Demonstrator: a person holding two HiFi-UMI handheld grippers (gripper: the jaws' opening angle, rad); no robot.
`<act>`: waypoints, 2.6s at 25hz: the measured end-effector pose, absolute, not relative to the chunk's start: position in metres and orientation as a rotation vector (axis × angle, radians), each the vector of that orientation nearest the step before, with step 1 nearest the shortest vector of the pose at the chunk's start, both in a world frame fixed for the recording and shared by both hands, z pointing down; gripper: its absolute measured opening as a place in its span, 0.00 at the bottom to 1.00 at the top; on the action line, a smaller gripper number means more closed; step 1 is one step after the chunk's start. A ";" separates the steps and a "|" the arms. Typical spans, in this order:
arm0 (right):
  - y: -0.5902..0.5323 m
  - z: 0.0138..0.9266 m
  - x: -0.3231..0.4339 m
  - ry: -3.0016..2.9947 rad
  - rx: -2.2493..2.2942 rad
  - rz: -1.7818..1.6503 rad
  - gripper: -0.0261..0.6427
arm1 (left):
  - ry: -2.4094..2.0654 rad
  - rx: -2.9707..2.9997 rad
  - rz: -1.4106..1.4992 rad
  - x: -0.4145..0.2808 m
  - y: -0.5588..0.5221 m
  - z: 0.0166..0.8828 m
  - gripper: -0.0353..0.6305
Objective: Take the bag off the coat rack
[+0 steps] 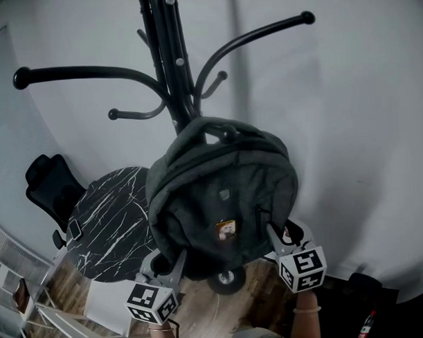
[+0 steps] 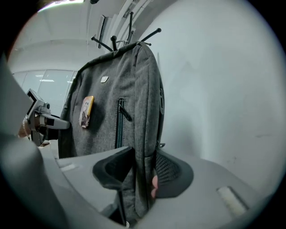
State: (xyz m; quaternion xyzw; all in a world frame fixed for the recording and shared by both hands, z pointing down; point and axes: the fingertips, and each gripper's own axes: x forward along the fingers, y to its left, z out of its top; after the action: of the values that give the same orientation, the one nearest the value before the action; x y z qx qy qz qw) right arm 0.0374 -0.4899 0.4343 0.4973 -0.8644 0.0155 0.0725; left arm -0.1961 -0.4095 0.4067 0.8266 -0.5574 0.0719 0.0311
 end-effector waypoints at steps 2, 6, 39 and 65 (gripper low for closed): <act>-0.486 0.433 0.037 -2.591 1.508 0.043 0.25 | -1.726 2.554 0.229 -0.195 -0.407 0.405 0.22; -0.478 0.430 0.039 -2.571 1.533 0.034 0.22 | -1.755 2.564 0.231 -0.192 -0.401 0.402 0.21; -0.406 0.391 0.056 -2.538 1.638 -0.064 0.18 | -1.818 2.667 0.214 -0.173 -0.342 0.364 0.20; -0.298 0.372 0.058 -2.490 1.738 -0.144 0.17 | -1.775 2.758 0.137 -0.177 -0.250 0.351 0.20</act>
State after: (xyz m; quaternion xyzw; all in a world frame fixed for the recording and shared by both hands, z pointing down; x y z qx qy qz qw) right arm 0.0577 -0.2982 0.3723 0.5710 -0.8180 -0.0472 0.0510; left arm -0.1765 -0.2502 0.3509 0.8381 -0.5393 0.0416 -0.0707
